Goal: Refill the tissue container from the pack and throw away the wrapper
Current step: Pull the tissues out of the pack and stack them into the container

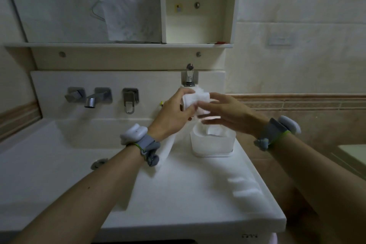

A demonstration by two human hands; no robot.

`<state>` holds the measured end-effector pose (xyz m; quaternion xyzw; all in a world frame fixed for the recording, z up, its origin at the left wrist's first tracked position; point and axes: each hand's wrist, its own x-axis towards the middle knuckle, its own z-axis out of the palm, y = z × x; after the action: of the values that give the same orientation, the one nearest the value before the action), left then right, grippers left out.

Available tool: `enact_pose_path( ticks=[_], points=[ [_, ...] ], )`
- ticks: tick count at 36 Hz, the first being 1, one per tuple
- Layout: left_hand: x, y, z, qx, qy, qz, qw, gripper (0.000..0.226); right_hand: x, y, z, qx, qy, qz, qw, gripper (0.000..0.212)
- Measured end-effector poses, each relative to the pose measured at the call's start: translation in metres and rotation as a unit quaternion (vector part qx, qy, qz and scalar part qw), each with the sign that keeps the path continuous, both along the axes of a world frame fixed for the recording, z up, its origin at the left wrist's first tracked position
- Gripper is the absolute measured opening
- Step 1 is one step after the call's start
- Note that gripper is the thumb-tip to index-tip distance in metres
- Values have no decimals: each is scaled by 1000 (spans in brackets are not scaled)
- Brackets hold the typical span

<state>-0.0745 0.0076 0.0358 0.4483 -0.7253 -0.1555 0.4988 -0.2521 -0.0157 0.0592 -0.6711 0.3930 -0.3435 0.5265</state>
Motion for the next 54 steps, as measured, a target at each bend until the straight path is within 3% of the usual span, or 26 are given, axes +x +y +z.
enact_pose_path(
  ticks=[2, 4, 9, 11, 14, 19, 24, 28, 32, 34, 40, 46, 51, 54],
  points=[
    [-1, -4, -1, 3, -26, -2, 1000, 42, -9, -4, 3, -77, 123, -30, 989, 82],
    [-2, -8, -3, 15, -39, -5, 999, 50, -13, -6, 8, -144, 188, -41, 971, 94],
    [-12, -16, -4, 0, -68, -3, 998, 55, -16, -8, 16, -316, 314, -52, 894, 63],
    [-17, -20, -6, -2, -78, -2, 997, 55, -18, -9, 18, -343, 352, -66, 868, 55],
    [-19, -22, -9, -16, -121, 16, 992, 55, -22, -15, 17, -356, 395, -82, 843, 48],
    [-19, -27, -17, -31, -320, 117, 940, 42, -33, -34, -3, -288, 443, -103, 843, 47],
    [-17, -29, -28, 18, -386, 112, 915, 43, -29, -40, -29, -249, 467, -59, 847, 52],
    [-21, -27, -30, 34, -408, 101, 907, 42, -24, -45, -36, -260, 540, -64, 798, 48],
    [-22, -28, -29, 33, -406, 97, 908, 41, -24, -46, -39, -328, 606, -80, 720, 45],
    [-22, -30, -30, 36, -403, 98, 909, 43, -25, -46, -39, -350, 613, -85, 703, 44],
    [-21, -31, -35, 30, -398, 93, 912, 37, -24, -47, -39, -348, 571, -97, 737, 39],
    [-21, -31, -39, 19, -412, 89, 907, 29, -26, -47, -37, -307, 556, -79, 768, 47],
    [-19, -31, -39, 11, -401, 89, 912, 38, -24, -40, -17, -224, 553, -35, 802, 61],
    [-16, -29, -37, -1, -373, 90, 923, 49, -20, -37, -9, -251, 531, -58, 808, 59]
  ],
)
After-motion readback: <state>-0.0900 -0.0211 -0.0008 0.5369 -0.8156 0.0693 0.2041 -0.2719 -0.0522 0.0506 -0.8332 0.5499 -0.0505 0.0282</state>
